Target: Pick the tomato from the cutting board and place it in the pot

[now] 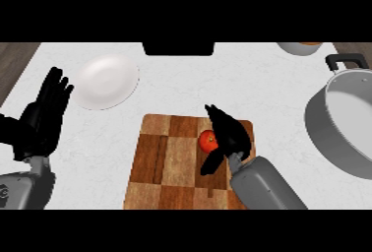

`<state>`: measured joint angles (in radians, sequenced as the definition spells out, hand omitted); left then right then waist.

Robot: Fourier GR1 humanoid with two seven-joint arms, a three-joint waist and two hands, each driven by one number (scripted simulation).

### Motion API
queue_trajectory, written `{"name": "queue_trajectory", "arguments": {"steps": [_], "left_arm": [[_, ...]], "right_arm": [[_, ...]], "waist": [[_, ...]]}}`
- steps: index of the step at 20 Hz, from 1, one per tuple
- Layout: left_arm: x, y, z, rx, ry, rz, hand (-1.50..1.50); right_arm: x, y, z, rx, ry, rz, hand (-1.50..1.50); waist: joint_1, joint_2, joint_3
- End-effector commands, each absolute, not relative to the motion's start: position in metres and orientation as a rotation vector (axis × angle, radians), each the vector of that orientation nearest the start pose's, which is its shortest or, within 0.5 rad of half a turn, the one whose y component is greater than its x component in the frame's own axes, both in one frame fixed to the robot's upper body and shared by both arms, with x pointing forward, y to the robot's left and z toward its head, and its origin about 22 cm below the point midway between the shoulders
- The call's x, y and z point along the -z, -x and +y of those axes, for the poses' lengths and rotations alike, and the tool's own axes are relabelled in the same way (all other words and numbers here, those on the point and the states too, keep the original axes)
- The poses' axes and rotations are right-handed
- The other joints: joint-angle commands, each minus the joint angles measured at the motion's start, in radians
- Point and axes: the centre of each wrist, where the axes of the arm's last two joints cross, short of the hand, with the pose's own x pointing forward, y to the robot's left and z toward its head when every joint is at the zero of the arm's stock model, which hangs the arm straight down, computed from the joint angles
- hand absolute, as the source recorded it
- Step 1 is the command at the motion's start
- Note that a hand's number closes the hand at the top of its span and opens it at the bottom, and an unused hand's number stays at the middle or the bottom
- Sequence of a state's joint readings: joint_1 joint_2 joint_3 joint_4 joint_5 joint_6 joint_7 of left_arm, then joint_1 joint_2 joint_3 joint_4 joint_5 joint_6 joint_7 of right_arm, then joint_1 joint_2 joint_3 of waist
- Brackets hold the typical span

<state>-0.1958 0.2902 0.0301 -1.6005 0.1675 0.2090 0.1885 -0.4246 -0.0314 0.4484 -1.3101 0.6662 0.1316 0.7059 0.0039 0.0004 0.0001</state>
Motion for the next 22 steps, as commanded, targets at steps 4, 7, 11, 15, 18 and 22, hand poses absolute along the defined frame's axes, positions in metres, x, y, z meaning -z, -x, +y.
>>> {"name": "queue_trajectory", "arguments": {"steps": [4, 7, 11, 15, 18, 22], "left_arm": [[-0.088, -0.287, 0.280, -0.061, -0.188, -1.625, 0.00], [-0.086, -0.271, 0.259, -0.070, -0.202, -1.622, 0.00], [-0.097, -0.282, 0.287, -0.071, -0.212, -1.620, 0.00], [-0.085, -0.287, 0.297, -0.070, -0.181, -1.610, 0.00], [-0.081, -0.289, 0.295, -0.073, -0.194, -1.616, 0.00], [-0.073, -0.277, 0.272, -0.074, -0.195, -1.616, 0.00]], "right_arm": [[-0.025, -0.315, -0.087, -1.001, 0.564, -0.988, -1.50], [0.003, -0.310, -0.093, -1.008, 0.576, -0.972, -1.50], [0.002, -0.305, -0.095, -1.114, 0.554, -1.038, 1.50], [0.012, -0.298, -0.092, -1.168, 0.564, -1.077, 1.50], [0.006, -0.315, -0.087, -1.169, 0.549, -1.064, 1.50], [0.020, -0.292, -0.093, -1.201, 0.527, -1.090, 1.50]], "waist": [[0.000, 0.000, 0.000], [0.003, 0.000, 0.000], [0.000, -0.001, 0.000], [-0.003, 0.000, 0.000], [0.000, 0.000, 0.000], [-0.003, -0.001, 0.000]]}}
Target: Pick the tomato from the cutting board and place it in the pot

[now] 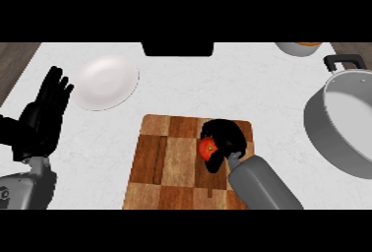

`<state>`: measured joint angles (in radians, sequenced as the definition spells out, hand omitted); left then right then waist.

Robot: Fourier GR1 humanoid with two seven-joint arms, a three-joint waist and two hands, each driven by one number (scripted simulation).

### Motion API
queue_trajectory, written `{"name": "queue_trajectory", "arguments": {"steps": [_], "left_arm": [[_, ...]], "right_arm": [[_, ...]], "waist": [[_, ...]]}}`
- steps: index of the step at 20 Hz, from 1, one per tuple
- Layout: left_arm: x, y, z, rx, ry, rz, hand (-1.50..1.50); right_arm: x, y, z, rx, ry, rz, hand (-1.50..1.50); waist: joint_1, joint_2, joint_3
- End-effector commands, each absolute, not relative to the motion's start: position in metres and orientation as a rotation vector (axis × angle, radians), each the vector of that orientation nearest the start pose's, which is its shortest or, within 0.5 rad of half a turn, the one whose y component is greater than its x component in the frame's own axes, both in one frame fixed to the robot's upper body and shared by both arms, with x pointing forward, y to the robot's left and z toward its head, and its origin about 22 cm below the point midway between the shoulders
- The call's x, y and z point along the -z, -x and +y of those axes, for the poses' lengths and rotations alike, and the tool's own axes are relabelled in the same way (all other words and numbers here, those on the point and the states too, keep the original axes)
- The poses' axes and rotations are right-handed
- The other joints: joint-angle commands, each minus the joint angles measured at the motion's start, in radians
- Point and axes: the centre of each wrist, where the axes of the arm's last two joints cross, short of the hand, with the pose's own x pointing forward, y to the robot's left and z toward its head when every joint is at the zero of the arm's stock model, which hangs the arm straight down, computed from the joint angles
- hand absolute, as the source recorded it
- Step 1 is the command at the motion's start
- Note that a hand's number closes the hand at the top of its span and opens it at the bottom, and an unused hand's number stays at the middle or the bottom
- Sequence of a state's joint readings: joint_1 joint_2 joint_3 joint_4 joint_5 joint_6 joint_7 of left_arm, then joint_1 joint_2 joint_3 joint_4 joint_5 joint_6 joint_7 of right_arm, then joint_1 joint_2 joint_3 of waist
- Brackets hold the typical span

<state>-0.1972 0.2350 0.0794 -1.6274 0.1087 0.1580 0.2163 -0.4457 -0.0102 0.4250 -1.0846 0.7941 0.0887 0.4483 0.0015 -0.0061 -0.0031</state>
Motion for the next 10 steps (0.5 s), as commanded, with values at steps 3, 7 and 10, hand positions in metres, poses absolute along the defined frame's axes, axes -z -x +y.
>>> {"name": "queue_trajectory", "arguments": {"steps": [3, 7, 10], "left_arm": [[-0.069, -0.277, 0.286, -0.093, -0.194, -1.591, 0.00], [-0.093, -0.274, 0.289, -0.062, -0.216, -1.609, 0.00], [-0.082, -0.277, 0.280, -0.082, -0.217, -1.601, 0.00]], "right_arm": [[0.010, -0.236, -0.089, -1.287, 0.458, -1.121, 1.50], [0.000, -0.176, -0.095, -1.319, 0.450, -1.157, 1.50], [-0.012, -0.161, -0.100, -1.276, 0.512, -1.203, 1.50]], "waist": [[-0.016, 0.000, 0.002], [-0.015, -0.001, 0.003], [-0.010, 0.003, 0.003]]}}
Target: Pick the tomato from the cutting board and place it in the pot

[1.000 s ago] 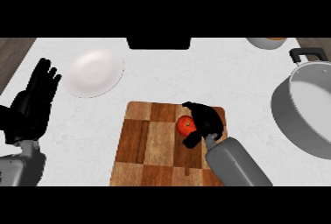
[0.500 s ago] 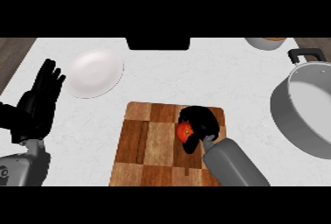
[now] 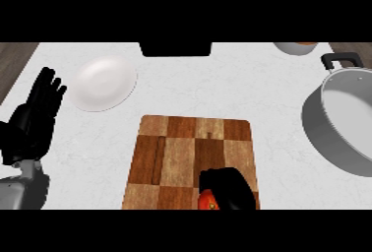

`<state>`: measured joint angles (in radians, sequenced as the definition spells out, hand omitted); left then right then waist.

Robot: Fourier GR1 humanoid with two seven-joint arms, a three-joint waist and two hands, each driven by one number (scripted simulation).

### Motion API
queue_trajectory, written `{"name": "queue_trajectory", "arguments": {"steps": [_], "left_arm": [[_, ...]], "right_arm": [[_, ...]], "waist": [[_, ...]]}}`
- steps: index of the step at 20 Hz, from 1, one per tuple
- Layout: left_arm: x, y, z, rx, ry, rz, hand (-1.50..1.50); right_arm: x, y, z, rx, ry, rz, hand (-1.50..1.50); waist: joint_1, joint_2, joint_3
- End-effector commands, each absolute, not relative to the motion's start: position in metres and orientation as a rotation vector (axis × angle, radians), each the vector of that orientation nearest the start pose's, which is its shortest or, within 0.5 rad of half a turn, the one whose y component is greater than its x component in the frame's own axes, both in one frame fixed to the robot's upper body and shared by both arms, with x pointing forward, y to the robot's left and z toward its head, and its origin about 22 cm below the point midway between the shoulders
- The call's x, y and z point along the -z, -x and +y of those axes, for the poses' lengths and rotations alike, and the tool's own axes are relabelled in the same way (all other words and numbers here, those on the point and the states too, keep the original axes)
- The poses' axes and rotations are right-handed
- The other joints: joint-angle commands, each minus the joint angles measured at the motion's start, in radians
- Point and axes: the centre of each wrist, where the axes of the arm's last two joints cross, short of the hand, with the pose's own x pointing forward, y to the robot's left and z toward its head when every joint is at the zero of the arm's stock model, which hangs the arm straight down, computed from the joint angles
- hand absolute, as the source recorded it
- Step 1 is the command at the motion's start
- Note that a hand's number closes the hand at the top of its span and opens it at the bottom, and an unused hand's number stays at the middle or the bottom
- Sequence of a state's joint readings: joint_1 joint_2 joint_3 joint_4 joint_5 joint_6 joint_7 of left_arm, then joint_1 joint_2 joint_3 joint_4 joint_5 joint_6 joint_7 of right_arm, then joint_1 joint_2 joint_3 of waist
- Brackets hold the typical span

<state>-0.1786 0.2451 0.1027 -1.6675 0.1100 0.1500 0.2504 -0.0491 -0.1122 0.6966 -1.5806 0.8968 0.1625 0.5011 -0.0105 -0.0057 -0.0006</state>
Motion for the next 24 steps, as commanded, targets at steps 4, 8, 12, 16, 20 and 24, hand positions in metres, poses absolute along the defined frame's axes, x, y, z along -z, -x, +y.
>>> {"name": "queue_trajectory", "arguments": {"steps": [4, 8, 12, 16, 20, 24], "left_arm": [[-0.077, -0.278, 0.292, -0.091, -0.221, -1.610, 0.00], [-0.086, -0.277, 0.284, -0.084, -0.226, -1.596, 0.00], [-0.081, -0.282, 0.283, -0.086, -0.211, -1.594, 0.00], [-0.092, -0.280, 0.288, -0.080, -0.198, -1.603, 0.00], [-0.061, -0.279, 0.273, -0.070, -0.218, -1.609, 0.00], [-0.081, -0.282, 0.271, -0.086, -0.222, -1.633, 0.00]], "right_arm": [[-0.049, -0.150, -0.118, -1.196, 0.542, -1.295, 1.50], [-0.076, -0.145, -0.122, -0.900, 0.675, -1.468, 1.50], [-0.118, -0.142, -0.140, -0.655, 0.822, -1.601, 1.50], [-0.143, -0.145, -0.169, -0.512, 1.003, -1.665, 1.50], [-0.154, -0.138, -0.192, -0.425, 1.078, -1.668, 1.50], [-0.164, -0.140, -0.232, -0.364, 1.111, -1.628, 1.50]], "waist": [[0.001, 0.003, 0.000], [-0.014, -0.004, 0.001], [-0.024, -0.003, 0.000], [-0.004, 0.002, 0.001], [-0.001, 0.005, 0.001], [0.000, 0.005, 0.002]]}}
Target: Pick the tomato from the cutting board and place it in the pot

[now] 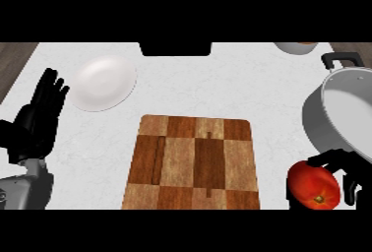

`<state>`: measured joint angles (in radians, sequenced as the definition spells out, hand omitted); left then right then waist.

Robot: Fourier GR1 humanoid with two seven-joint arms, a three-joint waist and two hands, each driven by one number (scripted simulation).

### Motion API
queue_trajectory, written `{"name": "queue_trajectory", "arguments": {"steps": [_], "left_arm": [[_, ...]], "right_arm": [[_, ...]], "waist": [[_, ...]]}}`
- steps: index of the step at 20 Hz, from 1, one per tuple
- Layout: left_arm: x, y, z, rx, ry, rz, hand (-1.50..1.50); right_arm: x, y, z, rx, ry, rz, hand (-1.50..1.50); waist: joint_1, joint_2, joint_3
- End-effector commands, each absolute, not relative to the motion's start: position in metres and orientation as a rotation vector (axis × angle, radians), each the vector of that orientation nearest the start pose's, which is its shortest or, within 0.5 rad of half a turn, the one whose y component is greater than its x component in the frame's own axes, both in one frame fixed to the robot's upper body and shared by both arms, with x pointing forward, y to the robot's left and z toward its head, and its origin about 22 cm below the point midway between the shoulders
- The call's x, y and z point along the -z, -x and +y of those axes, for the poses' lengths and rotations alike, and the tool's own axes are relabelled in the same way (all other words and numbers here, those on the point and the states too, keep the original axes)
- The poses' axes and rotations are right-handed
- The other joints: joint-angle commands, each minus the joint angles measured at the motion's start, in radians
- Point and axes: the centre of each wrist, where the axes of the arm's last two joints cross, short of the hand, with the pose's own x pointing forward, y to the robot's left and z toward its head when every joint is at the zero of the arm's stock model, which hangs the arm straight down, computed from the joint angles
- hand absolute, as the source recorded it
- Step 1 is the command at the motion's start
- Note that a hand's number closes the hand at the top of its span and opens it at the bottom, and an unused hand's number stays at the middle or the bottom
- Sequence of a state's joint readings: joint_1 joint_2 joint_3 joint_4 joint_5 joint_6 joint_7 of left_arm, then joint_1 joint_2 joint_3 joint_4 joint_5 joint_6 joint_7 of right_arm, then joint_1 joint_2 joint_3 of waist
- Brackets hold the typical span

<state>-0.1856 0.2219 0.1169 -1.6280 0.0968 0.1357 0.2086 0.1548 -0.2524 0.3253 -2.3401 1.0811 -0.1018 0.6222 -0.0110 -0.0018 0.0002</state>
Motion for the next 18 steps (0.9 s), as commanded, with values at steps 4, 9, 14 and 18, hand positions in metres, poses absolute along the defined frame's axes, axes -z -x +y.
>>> {"name": "queue_trajectory", "arguments": {"steps": [4, 9, 14, 18], "left_arm": [[-0.085, -0.287, 0.296, -0.065, -0.210, -1.609, 0.00], [-0.073, -0.277, 0.266, -0.072, -0.193, -1.623, 0.00], [-0.084, -0.288, 0.291, -0.075, -0.198, -1.612, 0.00], [-0.081, -0.283, 0.261, -0.032, -0.172, -1.613, 0.00]], "right_arm": [[-0.159, -0.174, -0.246, -0.282, 1.028, -1.646, 1.50], [-0.150, -0.187, -0.296, -0.231, 1.029, -1.604, 1.50], [-0.141, -0.226, -0.337, -0.117, 0.948, -1.645, 1.50], [-0.131, -0.240, -0.363, -0.369, 1.421, -1.448, 1.50]], "waist": [[0.011, 0.004, 0.001], [0.007, 0.001, 0.001], [0.011, 0.003, 0.001], [0.034, 0.009, 0.000]]}}
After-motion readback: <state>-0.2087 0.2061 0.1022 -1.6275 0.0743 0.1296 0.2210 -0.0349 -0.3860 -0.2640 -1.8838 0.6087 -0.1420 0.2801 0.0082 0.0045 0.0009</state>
